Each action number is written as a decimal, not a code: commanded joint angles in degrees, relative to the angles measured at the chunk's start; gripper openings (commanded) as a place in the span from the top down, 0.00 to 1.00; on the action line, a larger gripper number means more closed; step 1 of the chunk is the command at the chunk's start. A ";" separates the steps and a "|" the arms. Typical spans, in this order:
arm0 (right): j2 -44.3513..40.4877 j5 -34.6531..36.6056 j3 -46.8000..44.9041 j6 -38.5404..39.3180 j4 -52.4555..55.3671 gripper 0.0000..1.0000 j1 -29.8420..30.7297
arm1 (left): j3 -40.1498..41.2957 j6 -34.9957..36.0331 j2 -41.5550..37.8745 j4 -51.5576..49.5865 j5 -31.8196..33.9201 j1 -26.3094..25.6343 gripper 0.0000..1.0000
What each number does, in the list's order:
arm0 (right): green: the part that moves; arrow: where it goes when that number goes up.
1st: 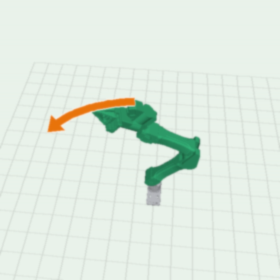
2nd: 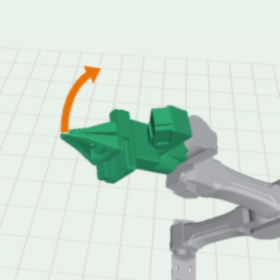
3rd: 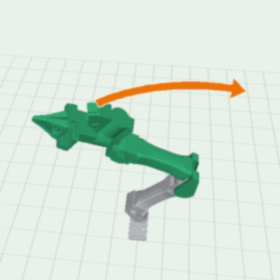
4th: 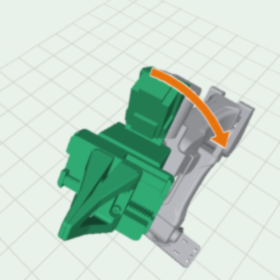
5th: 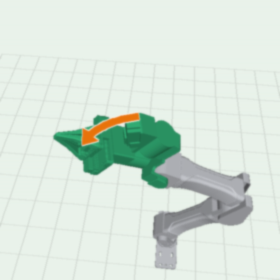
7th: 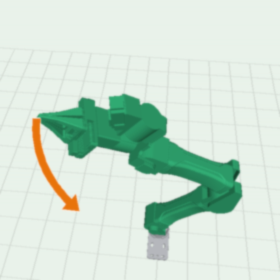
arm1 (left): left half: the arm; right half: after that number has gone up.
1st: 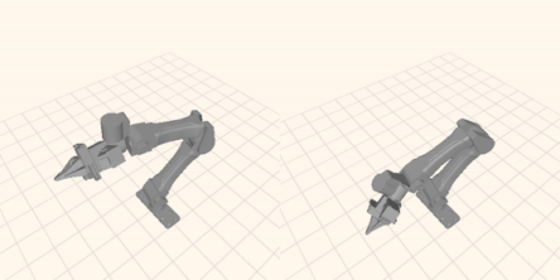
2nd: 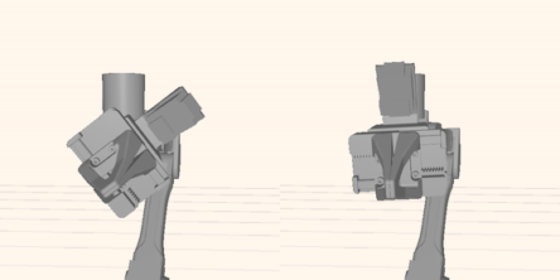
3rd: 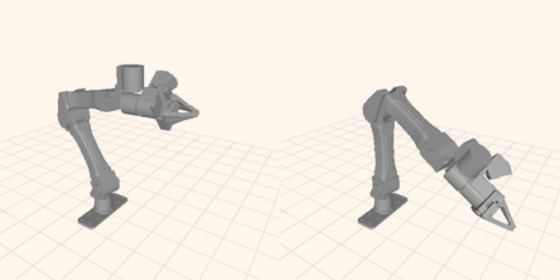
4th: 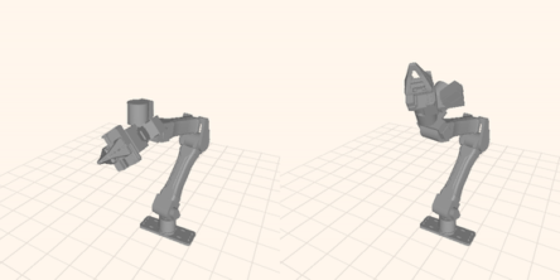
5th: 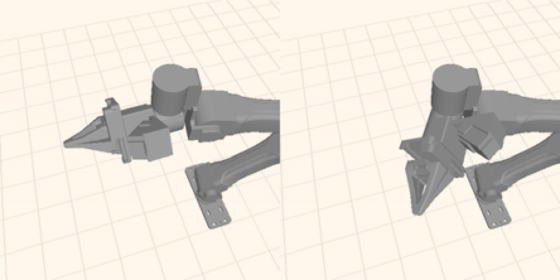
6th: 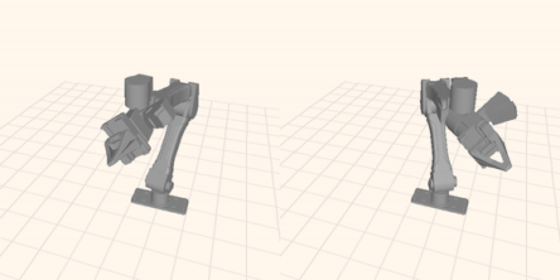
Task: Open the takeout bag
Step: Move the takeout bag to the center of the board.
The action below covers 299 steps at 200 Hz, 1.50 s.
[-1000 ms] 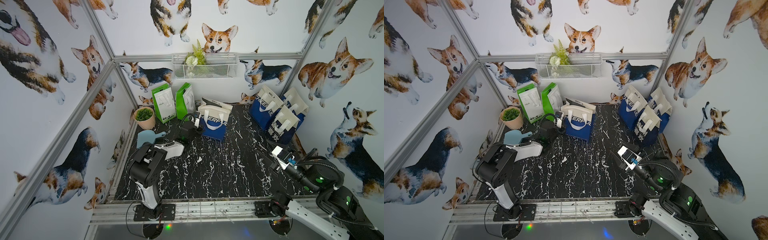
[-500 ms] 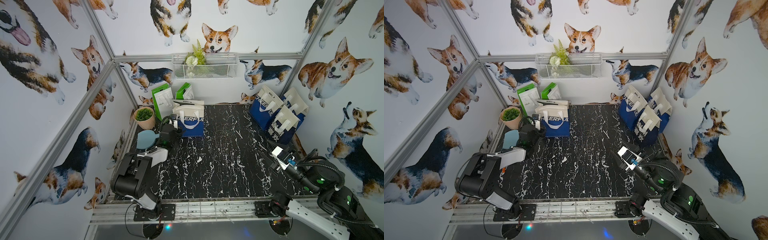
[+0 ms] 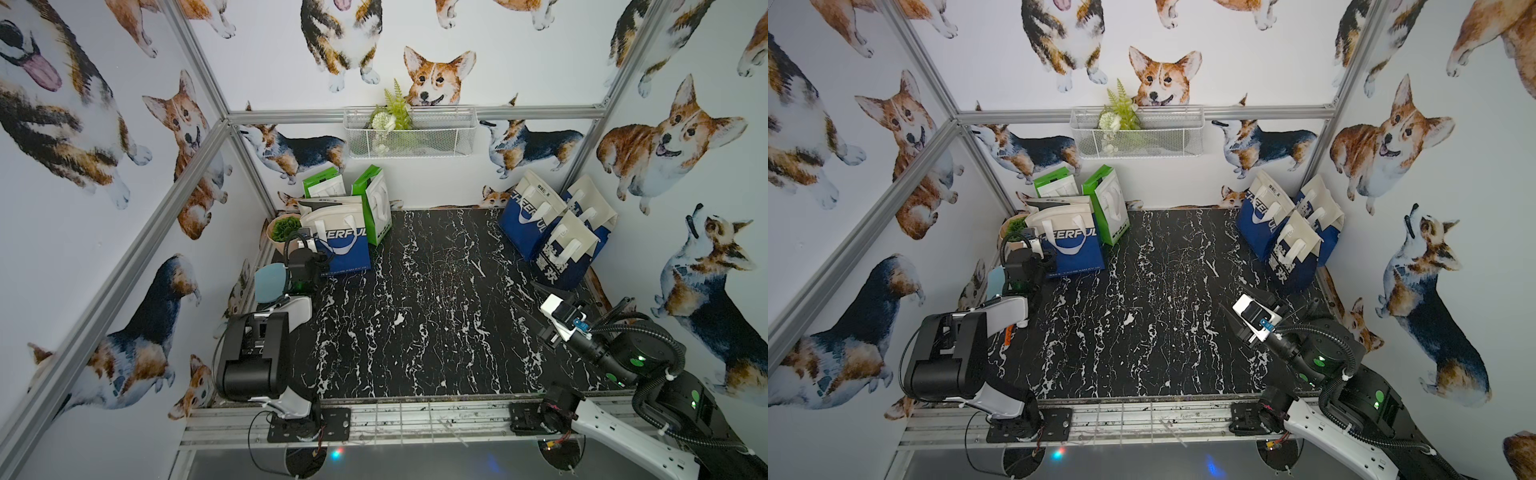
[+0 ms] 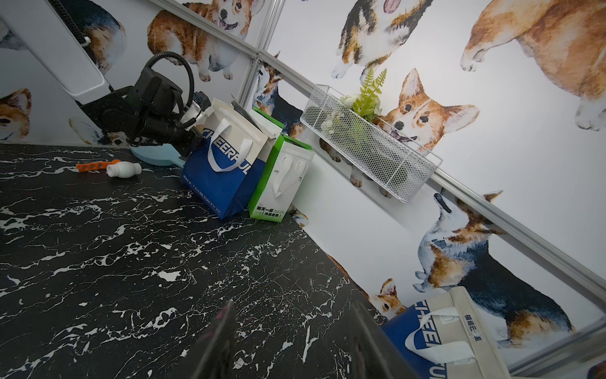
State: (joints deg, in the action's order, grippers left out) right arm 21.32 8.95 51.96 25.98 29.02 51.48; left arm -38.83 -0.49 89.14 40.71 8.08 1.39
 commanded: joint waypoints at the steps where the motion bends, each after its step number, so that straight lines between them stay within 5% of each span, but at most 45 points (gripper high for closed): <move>1: 0.59 -0.23 -0.11 -0.84 -0.71 0.44 0.11 | 0.16 -2.43 -0.04 2.93 -0.01 2.58 1.00; 109: 1.03 -0.98 -0.26 -1.38 -0.89 0.44 0.14 | 4.90 -5.62 -4.19 2.07 9.96 3.45 1.00; 141: 0.84 -1.05 -0.54 -1.93 -1.22 0.44 0.12 | 5.39 -8.55 -6.60 -1.61 7.51 3.52 0.48; 173: 1.50 -1.06 -0.90 -3.08 -2.02 0.43 0.18 | 6.45 -14.90 -12.00 -9.58 3.14 3.39 0.30; 215: 2.58 -1.30 -1.32 -4.58 -2.94 0.43 0.11 | 11.53 -23.66 -24.15 -19.90 -2.71 3.06 0.28; 253: 6.29 2.81 -1.63 -10.12 -6.33 0.40 0.11 | 11.94 -27.97 -43.47 -35.75 -6.32 2.97 0.28; 299: 18.85 22.21 2.48 -28.85 -6.73 0.31 -1.22 | 11.85 -30.78 -60.47 -46.01 -24.70 1.82 0.34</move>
State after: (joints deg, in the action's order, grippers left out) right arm 33.91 16.10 51.99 11.75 25.32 51.59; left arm -25.28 -28.16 33.87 4.64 -3.46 4.23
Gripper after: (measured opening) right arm 0.672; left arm 0.666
